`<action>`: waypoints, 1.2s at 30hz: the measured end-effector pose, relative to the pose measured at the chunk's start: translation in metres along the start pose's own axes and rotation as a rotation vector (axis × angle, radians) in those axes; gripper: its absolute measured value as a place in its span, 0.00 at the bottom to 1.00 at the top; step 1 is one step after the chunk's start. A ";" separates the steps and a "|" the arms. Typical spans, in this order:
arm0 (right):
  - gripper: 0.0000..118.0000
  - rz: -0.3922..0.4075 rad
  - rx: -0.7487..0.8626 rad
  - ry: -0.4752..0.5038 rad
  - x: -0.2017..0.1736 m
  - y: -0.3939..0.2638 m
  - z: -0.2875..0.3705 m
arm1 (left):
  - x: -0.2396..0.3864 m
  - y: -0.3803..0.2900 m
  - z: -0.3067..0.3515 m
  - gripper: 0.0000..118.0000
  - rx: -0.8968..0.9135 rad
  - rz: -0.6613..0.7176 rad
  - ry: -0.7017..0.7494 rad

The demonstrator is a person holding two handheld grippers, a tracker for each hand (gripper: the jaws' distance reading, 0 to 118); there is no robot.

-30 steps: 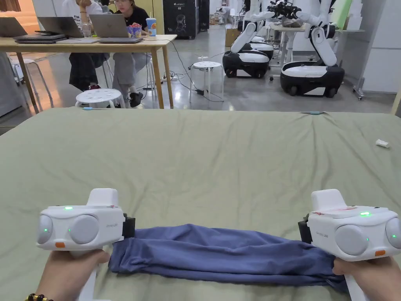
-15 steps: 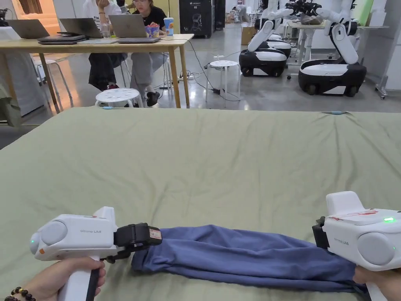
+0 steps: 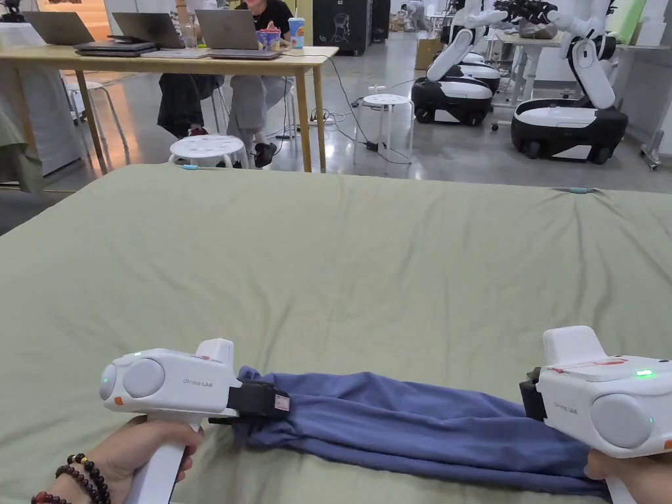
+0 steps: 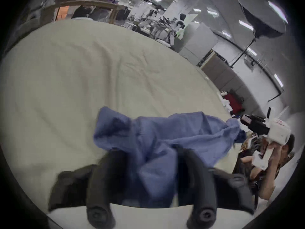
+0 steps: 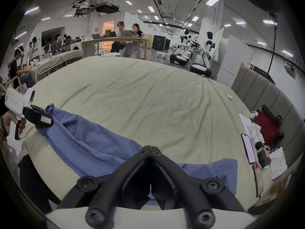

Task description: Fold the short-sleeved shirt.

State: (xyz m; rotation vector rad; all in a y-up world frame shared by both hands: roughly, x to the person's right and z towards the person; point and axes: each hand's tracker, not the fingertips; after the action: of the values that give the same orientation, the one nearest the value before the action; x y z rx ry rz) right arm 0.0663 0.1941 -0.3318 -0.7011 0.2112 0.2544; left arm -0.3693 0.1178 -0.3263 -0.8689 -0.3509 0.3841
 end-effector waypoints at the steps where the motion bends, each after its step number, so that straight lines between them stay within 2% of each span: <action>1: 0.00 0.002 -0.001 0.000 -0.001 0.000 -0.001 | -0.006 0.001 0.004 0.25 0.017 0.038 -0.029; 2: 0.00 0.001 -0.004 0.002 -0.001 -0.001 -0.002 | -0.009 0.000 0.004 0.10 0.019 0.100 -0.159; 4: 0.00 -0.004 -0.008 0.006 0.002 -0.002 -0.002 | 0.000 -0.004 -0.003 0.10 0.020 0.106 -0.209; 6: 0.00 -0.010 -0.010 0.007 0.002 -0.003 -0.002 | 0.003 -0.005 -0.015 0.10 -0.008 0.055 -0.124; 8: 0.00 -0.012 -0.011 0.005 0.007 -0.005 -0.001 | 0.002 -0.005 -0.021 0.10 -0.004 0.090 -0.163; 12: 0.00 -0.010 -0.009 -0.006 0.016 -0.004 -0.001 | -0.009 0.001 -0.024 0.09 0.010 0.089 -0.153; 19: 0.00 -0.015 -0.003 -0.016 0.016 -0.004 0.001 | -0.057 0.009 0.012 0.07 0.064 0.122 -0.109; 22: 0.00 -0.018 -0.003 -0.012 0.014 -0.003 -0.002 | -0.068 0.008 0.031 0.07 0.093 0.113 -0.028; 29: 0.00 -0.008 -0.010 -0.008 0.012 -0.003 -0.006 | -0.111 0.007 0.073 0.07 0.200 0.311 0.126; 31: 0.00 -0.006 -0.013 -0.002 0.011 -0.003 -0.008 | -0.136 0.015 0.081 0.07 0.197 0.315 0.125; 33: 0.00 -0.004 -0.014 0.000 0.011 -0.004 -0.009 | -0.133 0.015 0.084 0.07 0.187 0.316 0.098; 36: 0.00 -0.005 -0.011 0.000 0.012 -0.003 -0.011 | -0.092 0.014 0.086 0.07 0.205 0.267 0.053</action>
State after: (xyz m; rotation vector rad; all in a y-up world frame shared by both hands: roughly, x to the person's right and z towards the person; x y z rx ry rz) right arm 0.0776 0.1867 -0.3418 -0.7124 0.2078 0.2515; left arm -0.4908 0.1410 -0.2986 -0.7239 -0.1422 0.6312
